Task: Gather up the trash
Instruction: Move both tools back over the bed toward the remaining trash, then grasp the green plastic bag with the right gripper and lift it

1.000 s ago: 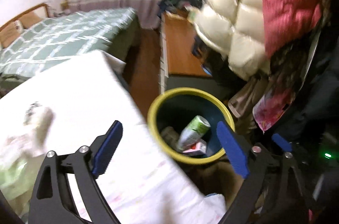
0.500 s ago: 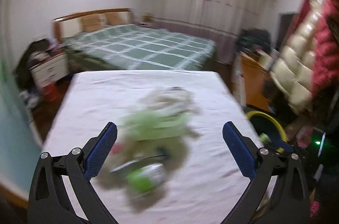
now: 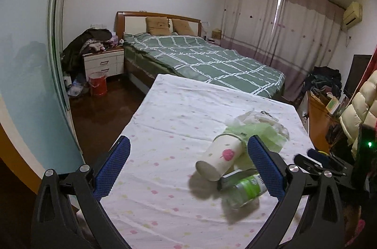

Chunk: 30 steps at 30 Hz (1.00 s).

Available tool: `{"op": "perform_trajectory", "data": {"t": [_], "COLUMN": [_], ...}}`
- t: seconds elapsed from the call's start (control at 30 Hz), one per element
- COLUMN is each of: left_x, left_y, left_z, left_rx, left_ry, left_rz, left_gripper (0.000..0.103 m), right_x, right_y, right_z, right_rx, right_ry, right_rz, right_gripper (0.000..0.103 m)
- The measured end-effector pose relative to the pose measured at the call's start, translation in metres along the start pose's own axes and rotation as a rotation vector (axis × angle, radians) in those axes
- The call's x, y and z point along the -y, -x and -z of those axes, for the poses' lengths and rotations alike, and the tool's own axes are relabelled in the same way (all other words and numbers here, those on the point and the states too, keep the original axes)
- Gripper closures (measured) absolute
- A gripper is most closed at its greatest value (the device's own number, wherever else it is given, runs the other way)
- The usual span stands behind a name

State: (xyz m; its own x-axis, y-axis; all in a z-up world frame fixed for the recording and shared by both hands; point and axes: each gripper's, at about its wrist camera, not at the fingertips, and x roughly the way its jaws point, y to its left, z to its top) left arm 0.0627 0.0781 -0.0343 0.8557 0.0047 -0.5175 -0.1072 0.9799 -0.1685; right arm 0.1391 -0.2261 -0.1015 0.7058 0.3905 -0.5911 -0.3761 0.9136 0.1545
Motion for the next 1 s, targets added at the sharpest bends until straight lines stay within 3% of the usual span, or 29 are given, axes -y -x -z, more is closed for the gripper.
{"op": "perform_trajectory", "data": {"t": [0.37,0.63,0.77,0.93,1.0], "left_x": [-0.014,-0.010,-0.009,-0.005,-0.006], "left_y": [-0.015,-0.026,-0.028,-0.035,-0.033], "left_z": [0.007,0.011,0.012,0.015,0.015], "left_rx": [-0.030,-0.056,-0.058,-0.070,-0.068], "left_ry": [0.035,0.026,0.031,0.025,0.023], "left_rz": [-0.013,-0.005,-0.005,-0.003,-0.002], "left_gripper": [0.005,0.005,0.005,0.005,0.005], "right_x": [-0.046,-0.049,-0.043,-0.043,-0.041], "right_y": [-0.042,-0.076,-0.081,-0.082,-0.076], "right_z": [-0.033,-0.034,-0.032,-0.028,-0.028], "right_rx": [-0.013,-0.069,-0.092,-0.106,-0.096], "right_ry": [0.233,0.333,0.344,0.371,0.362], "right_rz": [-0.012,0.000,-0.019,-0.025,-0.040], "right_gripper": [0.034,0.034,0.050,0.084,0.090]}}
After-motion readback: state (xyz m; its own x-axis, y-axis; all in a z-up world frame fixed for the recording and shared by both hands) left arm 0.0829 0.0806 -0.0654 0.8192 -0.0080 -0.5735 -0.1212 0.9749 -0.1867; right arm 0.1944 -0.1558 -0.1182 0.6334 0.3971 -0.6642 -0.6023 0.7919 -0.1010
